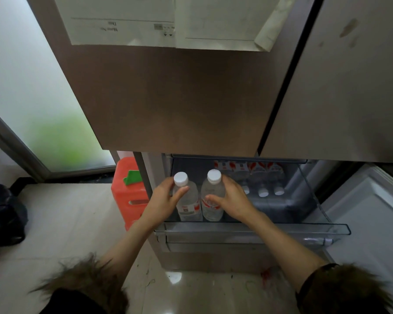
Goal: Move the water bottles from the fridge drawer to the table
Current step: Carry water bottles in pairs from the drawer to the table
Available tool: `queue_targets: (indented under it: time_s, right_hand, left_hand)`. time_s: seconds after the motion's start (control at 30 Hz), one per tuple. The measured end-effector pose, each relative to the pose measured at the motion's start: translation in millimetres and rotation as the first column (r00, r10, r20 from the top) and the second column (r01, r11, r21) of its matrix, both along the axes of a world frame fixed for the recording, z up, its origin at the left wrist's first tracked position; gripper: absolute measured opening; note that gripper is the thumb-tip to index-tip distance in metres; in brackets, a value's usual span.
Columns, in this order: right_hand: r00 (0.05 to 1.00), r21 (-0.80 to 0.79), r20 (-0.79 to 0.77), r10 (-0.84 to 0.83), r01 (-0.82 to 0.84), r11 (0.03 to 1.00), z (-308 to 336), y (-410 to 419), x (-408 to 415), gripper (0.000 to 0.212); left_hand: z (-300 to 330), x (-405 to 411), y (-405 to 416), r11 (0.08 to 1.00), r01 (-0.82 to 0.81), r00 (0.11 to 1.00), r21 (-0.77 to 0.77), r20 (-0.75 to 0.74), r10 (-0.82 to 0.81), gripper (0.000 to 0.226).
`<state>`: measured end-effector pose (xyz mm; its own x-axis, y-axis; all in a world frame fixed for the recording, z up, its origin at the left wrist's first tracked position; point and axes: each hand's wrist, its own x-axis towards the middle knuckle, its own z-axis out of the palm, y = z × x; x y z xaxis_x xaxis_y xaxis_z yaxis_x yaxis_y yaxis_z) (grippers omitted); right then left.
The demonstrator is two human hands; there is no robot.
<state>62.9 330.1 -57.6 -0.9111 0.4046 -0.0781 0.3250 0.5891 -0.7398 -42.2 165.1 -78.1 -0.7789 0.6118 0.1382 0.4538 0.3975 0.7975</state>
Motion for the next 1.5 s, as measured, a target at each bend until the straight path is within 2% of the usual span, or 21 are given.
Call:
queue_targets:
  time_s: [0.13,0.3,0.43,0.53,0.63,0.7,0.8,0.87,0.93,1.13,1.23,1.27,1.37,1.5]
  right_hand:
    - [0.999,0.078,-0.010,0.039,-0.038,0.996,6.6,-3.5,13.6,0.063]
    - [0.987,0.202,-0.088,0.135,-0.115,0.973,32.9,-7.4,36.8,0.063]
    - [0.956,0.250,-0.246,0.160,-0.097,0.963,61.0,-12.3,62.0,0.064]
    - [0.908,0.222,-0.396,0.139,-0.053,0.974,87.9,-20.5,80.9,0.062]
    - [0.846,0.206,-0.507,0.167,-0.069,0.976,114.7,-41.1,92.0,0.061]
    - [0.826,0.129,-0.539,0.165,-0.112,0.985,127.4,-60.9,95.2,0.062]
    - [0.833,-0.062,-0.540,0.118,-0.179,0.982,137.0,-96.5,98.2,0.060]
    - [0.846,-0.140,-0.516,0.134,-0.237,0.961,137.6,-123.6,99.6,0.055]
    - [0.838,-0.150,-0.499,0.221,-0.335,0.930,135.2,-156.9,101.4,0.050]
    - [0.741,-0.062,-0.419,0.524,-0.599,0.798,125.0,-291.8,107.1,0.054]
    - [0.676,-0.039,-0.408,0.613,-0.684,0.728,116.9,-372.9,109.0,0.026]
    - [0.656,-0.033,-0.413,0.632,-0.704,0.709,113.3,-402.2,109.4,0.023]
    - [0.597,-0.034,-0.408,0.690,-0.766,0.642,104.1,-491.5,113.6,0.028]
    - [0.499,-0.036,-0.395,0.771,-0.847,0.530,94.2,-593.3,117.2,0.038]
  left_hand:
    - [6.3,11.4,-5.2,0.999,0.014,0.988,0.029,-0.154,-0.010,0.030]
    - [36.9,37.7,-16.0,0.992,-0.035,0.959,0.118,-0.277,0.067,0.032]
    - [78.6,65.6,-26.7,0.984,-0.094,0.892,0.153,-0.426,0.151,0.030]
    - [113.4,88.8,-40.8,0.956,-0.178,0.865,0.231,-0.427,0.264,0.024]
    - [144.6,113.6,-64.6,0.890,-0.275,0.859,0.364,-0.322,0.397,0.017]
    - [159.5,130.2,-85.9,0.839,-0.358,0.853,0.411,-0.221,0.473,0.021]
    - [166.9,154.3,-124.1,0.784,-0.454,0.810,0.424,-0.171,0.561,0.021]
    - [164.3,169.1,-153.6,0.763,-0.509,0.771,0.399,-0.182,0.610,0.026]
    - [160.3,184.4,-189.4,0.730,-0.576,0.718,0.368,-0.200,0.667,0.030]
    - [141.6,232.2,-328.1,0.574,-0.747,0.593,0.335,-0.056,0.803,0.029]
    - [131.1,257.4,-403.3,0.500,-0.809,0.509,0.309,-0.060,0.859,0.025]
    - [128.5,265.4,-429.2,0.474,-0.831,0.475,0.290,-0.072,0.877,0.022]
    - [119.1,288.6,-511.4,0.408,-0.880,0.398,0.244,-0.089,0.913,0.014]
    - [109.1,319.1,-604.6,0.319,-0.933,0.298,0.165,-0.138,0.944,0.021]
